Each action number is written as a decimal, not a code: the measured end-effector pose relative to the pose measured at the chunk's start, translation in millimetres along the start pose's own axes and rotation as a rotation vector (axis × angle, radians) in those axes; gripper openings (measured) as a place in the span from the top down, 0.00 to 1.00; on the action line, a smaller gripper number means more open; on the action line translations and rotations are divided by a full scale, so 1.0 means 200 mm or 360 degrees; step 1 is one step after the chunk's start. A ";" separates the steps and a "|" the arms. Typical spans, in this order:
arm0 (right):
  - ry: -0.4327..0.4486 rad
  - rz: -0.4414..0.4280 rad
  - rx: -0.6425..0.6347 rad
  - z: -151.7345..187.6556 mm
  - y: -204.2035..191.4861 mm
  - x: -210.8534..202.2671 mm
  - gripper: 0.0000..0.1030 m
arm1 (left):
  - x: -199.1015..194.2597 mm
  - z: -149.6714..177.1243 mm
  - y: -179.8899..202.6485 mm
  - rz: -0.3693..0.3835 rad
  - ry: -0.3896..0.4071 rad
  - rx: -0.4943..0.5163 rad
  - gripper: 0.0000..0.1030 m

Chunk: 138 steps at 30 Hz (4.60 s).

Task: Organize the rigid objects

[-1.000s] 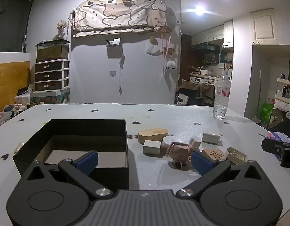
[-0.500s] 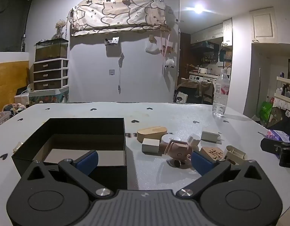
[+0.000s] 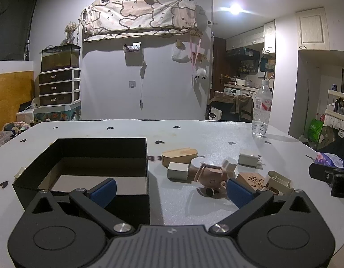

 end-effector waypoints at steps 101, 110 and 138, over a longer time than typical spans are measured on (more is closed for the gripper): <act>-0.0270 0.0026 0.0235 0.14 0.17 0.37 0.05 | 0.10 0.11 -0.94 -0.0429 -0.0166 -0.0196 0.25; -0.0370 -0.0160 0.0141 0.14 0.12 0.51 0.10 | 0.20 0.27 -0.99 -0.0360 -0.0301 -0.0242 0.55; -0.0428 -0.0503 -0.0106 -0.08 -0.31 0.48 0.51 | 0.29 0.32 -1.03 -0.0281 -0.0275 -0.0350 0.95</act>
Point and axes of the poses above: each gripper's, at about its wrist camera, not at the fingertips, and x roughly the way its jaws point, y to its right, z to its underside, the point moved 8 cm from there along x, roughly the way its jaws point, and after that the axes turned 14 degrees about x, right-handed, at the moved point
